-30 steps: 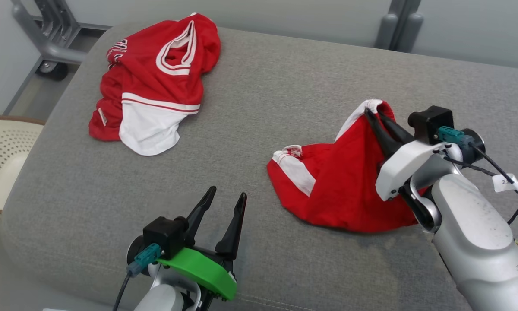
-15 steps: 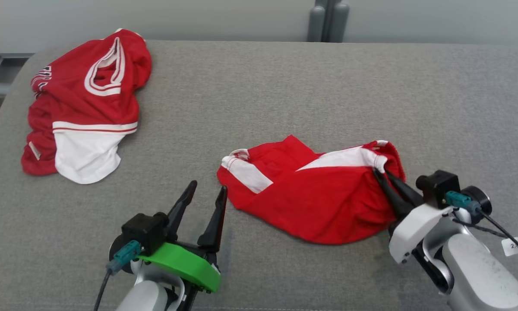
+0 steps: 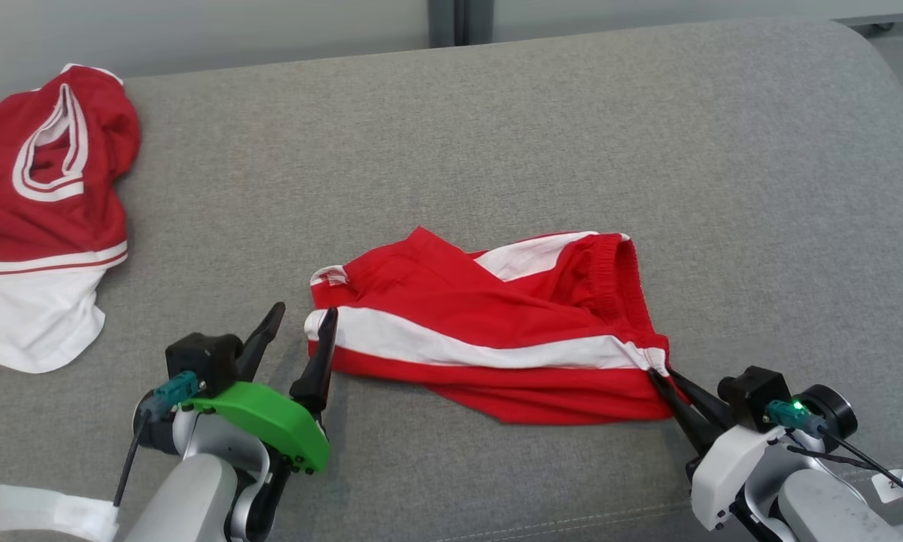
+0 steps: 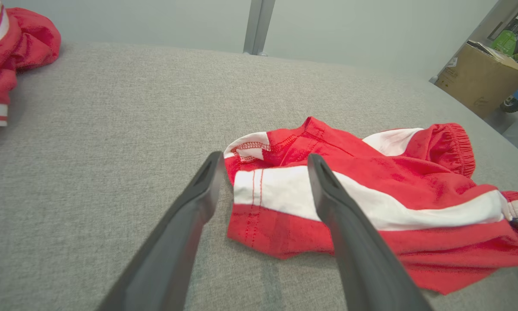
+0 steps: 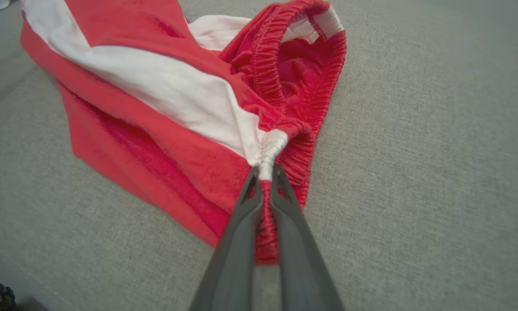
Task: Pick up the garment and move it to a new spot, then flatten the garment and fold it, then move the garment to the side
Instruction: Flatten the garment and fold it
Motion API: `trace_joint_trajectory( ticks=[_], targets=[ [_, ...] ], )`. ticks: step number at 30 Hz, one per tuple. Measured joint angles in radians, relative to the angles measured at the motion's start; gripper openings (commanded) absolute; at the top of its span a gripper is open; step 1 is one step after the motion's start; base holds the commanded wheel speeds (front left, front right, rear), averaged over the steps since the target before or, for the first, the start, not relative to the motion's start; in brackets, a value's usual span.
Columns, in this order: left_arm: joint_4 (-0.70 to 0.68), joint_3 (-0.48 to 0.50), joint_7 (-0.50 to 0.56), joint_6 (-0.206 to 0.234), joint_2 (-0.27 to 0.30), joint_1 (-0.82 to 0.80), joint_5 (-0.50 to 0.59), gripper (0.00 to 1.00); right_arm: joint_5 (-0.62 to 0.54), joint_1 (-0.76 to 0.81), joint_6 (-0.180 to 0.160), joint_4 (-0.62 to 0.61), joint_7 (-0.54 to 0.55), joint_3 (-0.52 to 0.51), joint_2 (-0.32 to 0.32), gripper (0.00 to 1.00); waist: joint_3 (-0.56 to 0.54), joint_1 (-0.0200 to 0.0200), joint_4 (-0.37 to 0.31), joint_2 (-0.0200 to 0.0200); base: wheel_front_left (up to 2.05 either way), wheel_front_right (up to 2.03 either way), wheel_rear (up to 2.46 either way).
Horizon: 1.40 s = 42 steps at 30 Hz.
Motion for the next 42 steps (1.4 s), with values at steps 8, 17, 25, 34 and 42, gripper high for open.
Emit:
trace_joint_trajectory(
  ticks=[8,17,25,34,42],
  targets=[
    [0.077,-0.021,0.081,-0.022,0.000,-0.049,-0.025,1.00,0.001,-0.002,0.000,0.020,-0.022,-0.009,-0.008,0.00,0.034,0.0000,-0.036,0.0000,0.00,0.00,0.00],
    [0.086,-0.022,0.099,-0.041,0.006,-0.048,-0.035,1.00,0.011,-0.005,0.000,0.046,-0.033,-0.026,-0.010,0.00,0.037,0.0000,-0.031,0.0000,0.00,0.00,0.00],
    [0.069,-0.060,0.142,-0.084,0.005,0.023,-0.086,1.00,0.019,-0.005,0.000,0.074,-0.040,-0.026,-0.011,0.00,0.017,0.0000,-0.014,0.0000,0.00,0.00,0.00],
    [0.021,-0.079,0.131,-0.093,-0.001,0.046,-0.097,1.00,0.021,-0.004,0.000,0.092,-0.046,-0.024,-0.009,0.00,0.000,0.0000,0.000,0.0000,0.00,0.00,0.00],
    [0.009,-0.078,0.121,-0.095,-0.001,0.046,-0.096,1.00,0.021,-0.007,0.000,0.100,-0.048,-0.011,-0.006,0.00,-0.002,0.0000,-0.008,0.0000,0.00,0.00,0.00]
  ],
)
